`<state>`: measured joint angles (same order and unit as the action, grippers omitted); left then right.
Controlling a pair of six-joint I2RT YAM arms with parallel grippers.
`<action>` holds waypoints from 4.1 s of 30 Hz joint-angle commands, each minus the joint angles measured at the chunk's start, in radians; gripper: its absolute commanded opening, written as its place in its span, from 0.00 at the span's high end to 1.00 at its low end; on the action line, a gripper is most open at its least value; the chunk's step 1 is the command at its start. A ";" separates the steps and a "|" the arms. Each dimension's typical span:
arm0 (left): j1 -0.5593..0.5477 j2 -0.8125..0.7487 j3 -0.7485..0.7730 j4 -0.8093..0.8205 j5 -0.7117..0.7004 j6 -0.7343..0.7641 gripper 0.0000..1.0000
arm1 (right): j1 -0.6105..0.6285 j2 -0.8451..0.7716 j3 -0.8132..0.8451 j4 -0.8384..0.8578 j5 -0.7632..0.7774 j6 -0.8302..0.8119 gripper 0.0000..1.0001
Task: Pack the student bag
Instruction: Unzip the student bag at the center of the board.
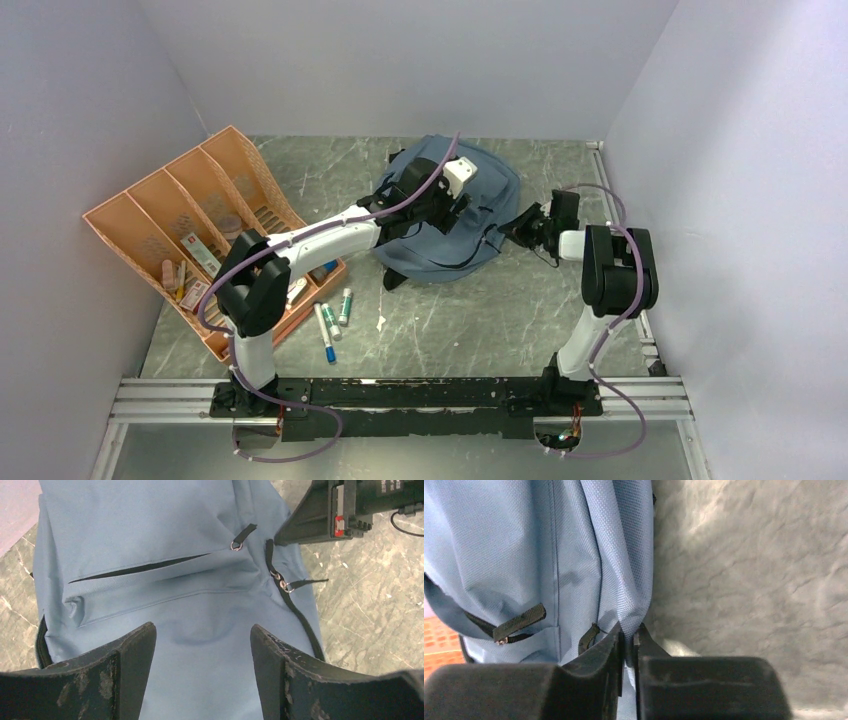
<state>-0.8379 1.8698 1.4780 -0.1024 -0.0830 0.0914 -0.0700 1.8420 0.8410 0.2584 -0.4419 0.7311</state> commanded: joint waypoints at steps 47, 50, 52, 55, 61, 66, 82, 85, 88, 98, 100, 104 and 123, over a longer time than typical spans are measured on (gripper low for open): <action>-0.204 0.125 -0.021 0.158 0.102 0.870 0.40 | 0.039 -0.717 -0.413 -0.124 -0.082 -0.139 1.00; -0.206 0.148 -0.007 0.169 0.085 0.883 0.43 | 0.039 -0.719 -0.410 -0.128 -0.085 -0.140 1.00; -0.205 0.164 0.006 0.172 0.054 0.883 0.46 | 0.038 -0.720 -0.408 -0.132 -0.084 -0.144 1.00; -0.206 0.187 0.027 0.173 0.045 0.881 0.49 | 0.039 -0.721 -0.408 -0.134 -0.084 -0.147 1.00; -0.207 0.231 0.061 0.192 0.001 0.873 0.56 | 0.038 -0.725 -0.412 -0.134 -0.086 -0.142 1.00; -0.207 0.244 0.064 0.210 -0.030 0.872 0.69 | 0.039 -0.728 -0.411 -0.141 -0.084 -0.148 1.00; -0.199 0.188 0.075 0.258 -0.035 0.676 0.95 | 0.039 -0.707 -0.430 -0.136 -0.048 -0.134 1.00; -0.180 0.183 0.084 0.246 -0.011 0.601 0.95 | 0.038 -0.694 -0.421 -0.167 -0.010 -0.126 1.00; -0.154 0.173 0.082 0.241 0.010 0.529 0.95 | 0.037 -0.684 -0.408 -0.205 0.049 -0.116 1.00; -0.018 0.126 0.001 0.305 0.049 0.357 0.95 | 0.035 -0.697 -0.389 -0.289 0.188 -0.109 1.00; 0.010 0.123 -0.007 0.316 0.050 0.334 0.95 | 0.034 -0.699 -0.384 -0.305 0.205 -0.116 1.00; 0.061 0.130 -0.006 0.322 0.033 0.328 0.95 | 0.029 -0.703 -0.374 -0.335 0.240 -0.126 1.00; 0.250 0.169 -0.032 0.366 0.062 0.263 0.95 | -0.038 -0.731 -0.367 -0.382 0.259 -0.160 1.00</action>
<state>-0.6437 2.0399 1.4685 0.1730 -0.0101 0.3717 -0.0742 1.1393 0.4580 -0.0799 -0.2520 0.6128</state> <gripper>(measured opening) 0.059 0.019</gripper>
